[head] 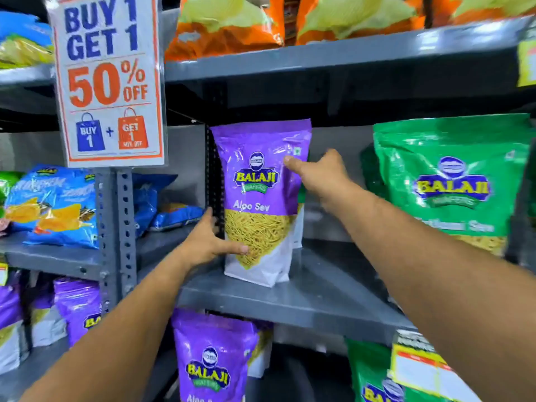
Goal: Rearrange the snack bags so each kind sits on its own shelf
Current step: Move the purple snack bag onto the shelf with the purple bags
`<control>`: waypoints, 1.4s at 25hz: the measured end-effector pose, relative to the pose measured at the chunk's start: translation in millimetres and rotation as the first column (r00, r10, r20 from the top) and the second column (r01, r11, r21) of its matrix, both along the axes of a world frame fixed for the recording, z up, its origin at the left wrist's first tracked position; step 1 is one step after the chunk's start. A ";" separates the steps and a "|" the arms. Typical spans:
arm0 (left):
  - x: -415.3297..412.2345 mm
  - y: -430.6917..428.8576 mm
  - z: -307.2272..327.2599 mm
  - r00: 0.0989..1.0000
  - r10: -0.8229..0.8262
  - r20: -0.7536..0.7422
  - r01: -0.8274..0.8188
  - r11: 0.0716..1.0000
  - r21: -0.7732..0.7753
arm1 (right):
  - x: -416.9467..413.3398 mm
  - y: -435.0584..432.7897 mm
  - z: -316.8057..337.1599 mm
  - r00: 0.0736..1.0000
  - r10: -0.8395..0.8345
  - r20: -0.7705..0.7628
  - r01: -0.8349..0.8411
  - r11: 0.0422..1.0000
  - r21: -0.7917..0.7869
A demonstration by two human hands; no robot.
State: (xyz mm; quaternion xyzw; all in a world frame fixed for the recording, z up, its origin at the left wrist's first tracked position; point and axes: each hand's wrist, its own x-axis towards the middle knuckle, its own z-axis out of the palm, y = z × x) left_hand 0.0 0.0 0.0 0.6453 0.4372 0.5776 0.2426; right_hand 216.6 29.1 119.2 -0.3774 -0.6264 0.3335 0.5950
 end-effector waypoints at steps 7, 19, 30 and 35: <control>-17.8 43.1 -15.9 0.954 -0.286 0.086 0.296 0.944 -0.143 | -24.5 31.4 15.0 0.917 0.356 -0.178 -0.352 0.934 0.054; 50.1 -105.5 -2.0 0.998 0.027 0.061 -0.028 0.999 0.021 | 32.0 -100.3 27.7 0.924 0.335 -0.184 -0.305 0.936 0.175; 110.6 -217.4 -82.6 0.988 0.072 0.135 -0.055 0.991 -0.125 | 94.7 -194.0 -34.6 0.976 0.217 -0.025 -0.216 0.975 0.041; 121.1 -218.3 -160.4 0.972 0.199 0.128 -0.165 0.958 -0.236 | 113.1 -184.3 -85.5 0.859 -0.115 0.499 -0.004 0.973 0.232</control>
